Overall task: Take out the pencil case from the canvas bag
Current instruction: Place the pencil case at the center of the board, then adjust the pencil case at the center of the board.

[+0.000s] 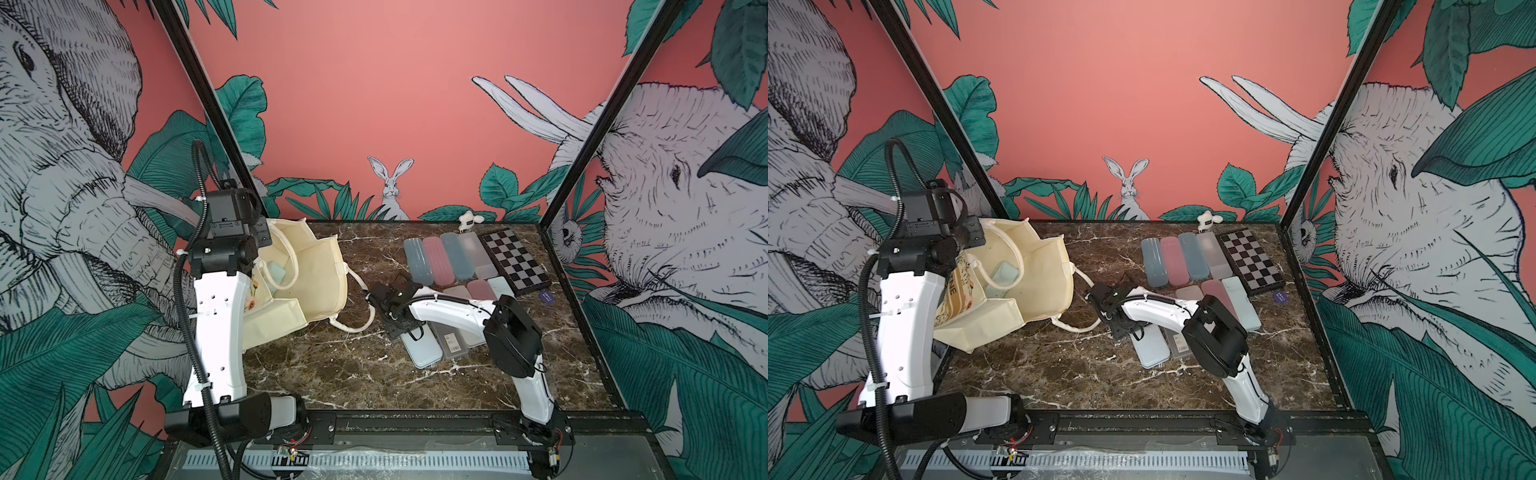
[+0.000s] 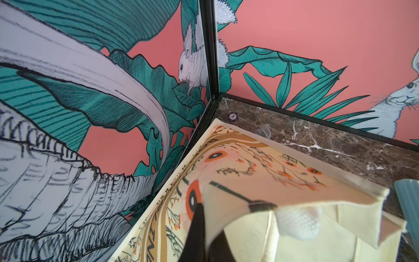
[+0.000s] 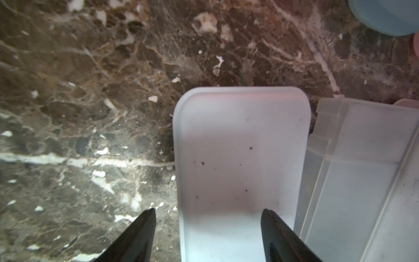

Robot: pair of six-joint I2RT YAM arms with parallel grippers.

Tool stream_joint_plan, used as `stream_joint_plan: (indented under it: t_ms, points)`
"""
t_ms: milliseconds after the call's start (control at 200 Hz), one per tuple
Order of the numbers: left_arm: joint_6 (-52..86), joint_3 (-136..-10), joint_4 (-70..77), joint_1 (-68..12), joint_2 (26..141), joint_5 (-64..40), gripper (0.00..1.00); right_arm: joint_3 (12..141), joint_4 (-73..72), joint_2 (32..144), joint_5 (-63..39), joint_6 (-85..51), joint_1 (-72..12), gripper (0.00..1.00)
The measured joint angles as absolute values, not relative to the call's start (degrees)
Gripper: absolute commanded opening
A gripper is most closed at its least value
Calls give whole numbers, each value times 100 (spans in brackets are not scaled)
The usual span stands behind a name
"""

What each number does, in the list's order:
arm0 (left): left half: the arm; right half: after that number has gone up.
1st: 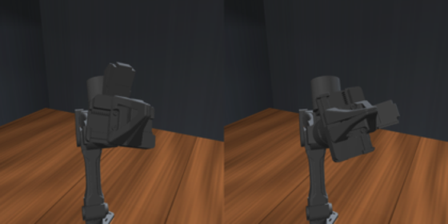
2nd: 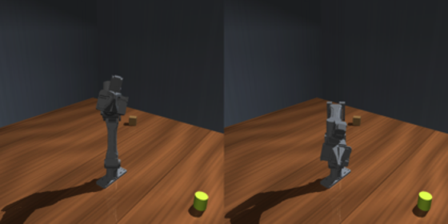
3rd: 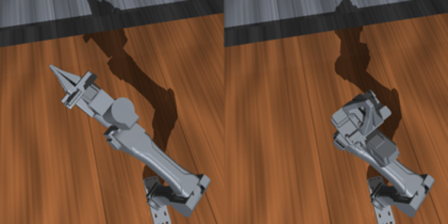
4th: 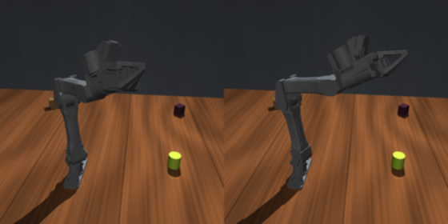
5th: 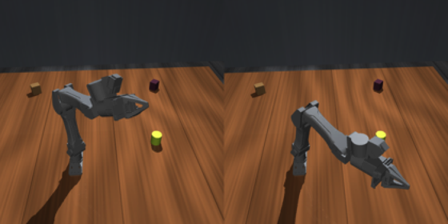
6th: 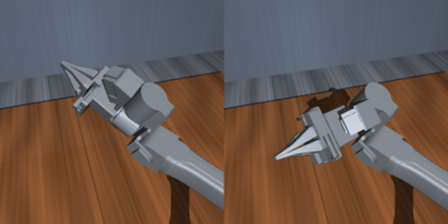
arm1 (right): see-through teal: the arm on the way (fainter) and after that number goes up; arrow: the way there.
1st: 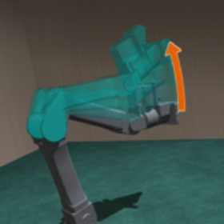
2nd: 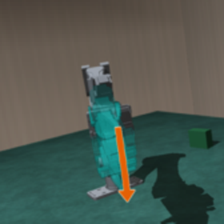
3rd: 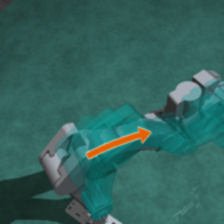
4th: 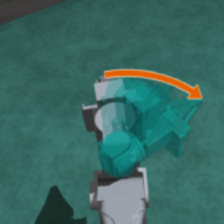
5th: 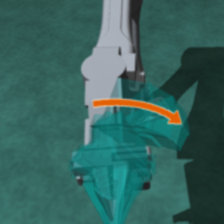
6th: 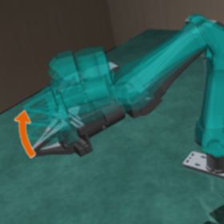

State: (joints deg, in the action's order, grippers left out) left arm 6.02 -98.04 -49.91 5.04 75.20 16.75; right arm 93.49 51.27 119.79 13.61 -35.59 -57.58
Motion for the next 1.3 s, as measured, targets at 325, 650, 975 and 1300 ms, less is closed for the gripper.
stream_joint_plan:
  t_ms: [325,650,975,1300]
  points:
    - [600,-9786,-4974,508,7494,1133,0,9349,5448,12086,1846,-3752,-5754,64]
    - [528,-9745,-4866,508,7537,246,0,9137,5308,11883,1911,-3951,-5710,62]
    - [370,-9703,-4431,458,8079,-1444,0,6978,3127,8855,2075,-4069,-5553,51]
    - [180,-9067,-3699,287,7953,-2314,0,6453,117,8331,414,-3223,-5721,40]
